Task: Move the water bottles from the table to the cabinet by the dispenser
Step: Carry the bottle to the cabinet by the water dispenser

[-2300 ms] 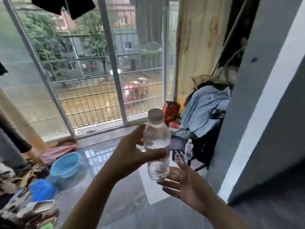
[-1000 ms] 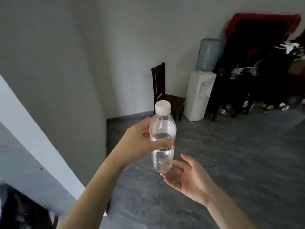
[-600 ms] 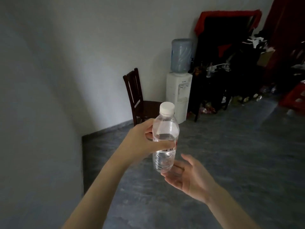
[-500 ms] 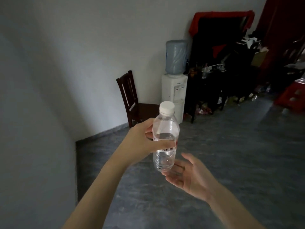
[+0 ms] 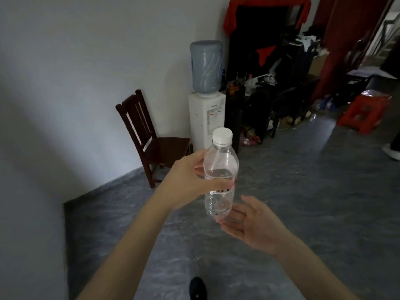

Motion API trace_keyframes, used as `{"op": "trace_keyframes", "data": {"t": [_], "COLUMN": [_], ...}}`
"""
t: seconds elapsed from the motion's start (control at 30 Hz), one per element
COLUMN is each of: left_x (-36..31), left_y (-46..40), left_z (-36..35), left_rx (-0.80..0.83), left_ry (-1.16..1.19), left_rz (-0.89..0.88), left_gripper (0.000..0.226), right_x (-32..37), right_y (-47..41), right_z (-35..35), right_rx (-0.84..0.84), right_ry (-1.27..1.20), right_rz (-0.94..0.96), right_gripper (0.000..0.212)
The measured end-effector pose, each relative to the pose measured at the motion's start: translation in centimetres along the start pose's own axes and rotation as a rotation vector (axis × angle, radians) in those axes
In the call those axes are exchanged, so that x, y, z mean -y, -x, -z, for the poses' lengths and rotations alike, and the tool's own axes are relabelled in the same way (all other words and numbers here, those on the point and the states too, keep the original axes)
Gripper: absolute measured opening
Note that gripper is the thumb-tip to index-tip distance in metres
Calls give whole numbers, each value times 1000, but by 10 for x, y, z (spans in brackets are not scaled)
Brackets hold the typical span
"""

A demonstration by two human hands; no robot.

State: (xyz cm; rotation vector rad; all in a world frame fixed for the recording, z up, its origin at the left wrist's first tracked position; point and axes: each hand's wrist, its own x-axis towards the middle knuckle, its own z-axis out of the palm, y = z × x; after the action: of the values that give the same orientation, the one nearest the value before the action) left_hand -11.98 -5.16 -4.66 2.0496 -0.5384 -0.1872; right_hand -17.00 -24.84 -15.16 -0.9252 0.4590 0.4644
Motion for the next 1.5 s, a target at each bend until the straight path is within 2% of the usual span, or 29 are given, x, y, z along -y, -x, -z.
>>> {"op": "trace_keyframes", "data": {"t": [0.43,0.73,0.9,1.1,1.23,1.5], "left_x": [61,93,98,75,69,78], "left_y": [-231,-370,-470,-595,-655,-745], "left_z": [63,46,23,-6,-20,-38], "left_rx": [57,147,167,162,101,-22], "left_ry": [55,29,-30,-72,-29,51], "left_rz": [-12,0,1,-6,-15,-49], "left_gripper": [58,58,59,67,66,58], "right_x": [153,234,306,409,465,527], "right_y": [-178,-266,-327,-390,-422,-495], "right_z": [-22,11,48,99,121,151], "right_rx": [-55,-110,-91,-75,-61,3], "right_ry": [34,-109,-93,-114,-121,-148], "right_rz": [-21,-40,-52,-57,-49,-96], "right_gripper": [53,44,53,60,52,60]}}
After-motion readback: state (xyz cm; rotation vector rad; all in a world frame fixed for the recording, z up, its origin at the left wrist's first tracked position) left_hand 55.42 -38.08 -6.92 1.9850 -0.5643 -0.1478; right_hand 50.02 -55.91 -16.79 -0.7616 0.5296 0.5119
